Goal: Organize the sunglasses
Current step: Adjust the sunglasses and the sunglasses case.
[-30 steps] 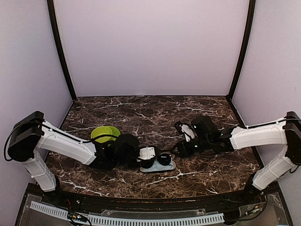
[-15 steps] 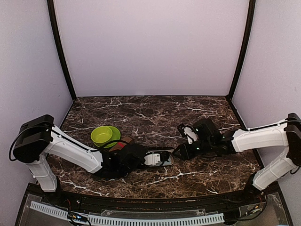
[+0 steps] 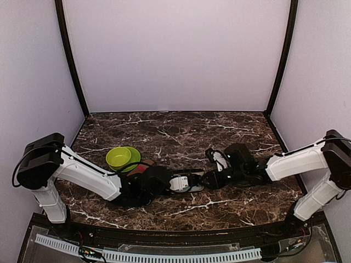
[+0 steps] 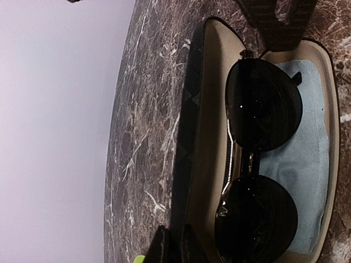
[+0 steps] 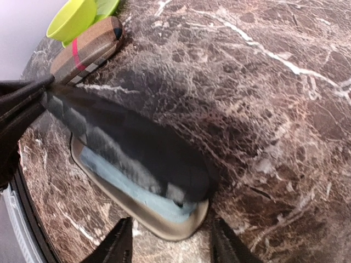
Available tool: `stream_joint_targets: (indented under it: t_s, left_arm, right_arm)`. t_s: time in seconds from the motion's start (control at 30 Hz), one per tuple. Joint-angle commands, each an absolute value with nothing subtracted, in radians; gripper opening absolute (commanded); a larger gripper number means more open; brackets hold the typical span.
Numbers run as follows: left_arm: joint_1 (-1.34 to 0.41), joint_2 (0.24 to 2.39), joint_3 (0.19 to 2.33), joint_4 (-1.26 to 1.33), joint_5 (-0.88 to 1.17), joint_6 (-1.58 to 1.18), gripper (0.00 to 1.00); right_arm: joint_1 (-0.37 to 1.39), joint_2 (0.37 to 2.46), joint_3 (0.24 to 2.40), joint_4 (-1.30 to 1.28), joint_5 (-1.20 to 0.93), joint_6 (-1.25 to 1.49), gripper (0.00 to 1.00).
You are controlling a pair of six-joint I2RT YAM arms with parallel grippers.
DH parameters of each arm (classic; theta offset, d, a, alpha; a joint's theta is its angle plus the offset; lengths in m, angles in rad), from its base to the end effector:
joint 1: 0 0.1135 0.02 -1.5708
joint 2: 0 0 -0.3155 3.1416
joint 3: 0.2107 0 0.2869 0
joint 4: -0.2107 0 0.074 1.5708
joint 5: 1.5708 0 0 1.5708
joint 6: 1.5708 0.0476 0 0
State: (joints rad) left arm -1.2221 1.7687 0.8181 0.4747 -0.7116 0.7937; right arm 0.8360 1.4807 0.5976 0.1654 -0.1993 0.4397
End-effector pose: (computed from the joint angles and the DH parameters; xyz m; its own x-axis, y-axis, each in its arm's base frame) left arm 0.1631 -0.3575 0.1790 0.2563 0.8753 -0.4100 0.4716 0.2570 0.8435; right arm 0.1988 0.2341 0.1697 -0.7511 -0.2089 -0.6262 -0.5609 0.7022 0.4385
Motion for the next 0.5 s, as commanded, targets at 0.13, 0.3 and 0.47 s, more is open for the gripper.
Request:
stream_joint_targets:
  t_s: [0.13, 0.3, 0.47]
  left_arm:
    - [-1.223, 1.747, 0.848, 0.450, -0.639, 0.669, 0.00]
    - [-1.222, 1.753, 0.853, 0.446, -0.637, 0.662, 0.00]
    - [-1.220, 1.747, 0.851, 0.448, -0.626, 0.652, 0.00]
  right_arm:
    - [0.833, 1.533, 0.578, 0.342, -0.201, 0.518, 0.43]
    - [0.833, 1.555, 0.574, 0.372, -0.222, 0.532, 0.42]
    - [0.832, 1.571, 0.552, 0.413, -0.245, 0.542, 0.43]
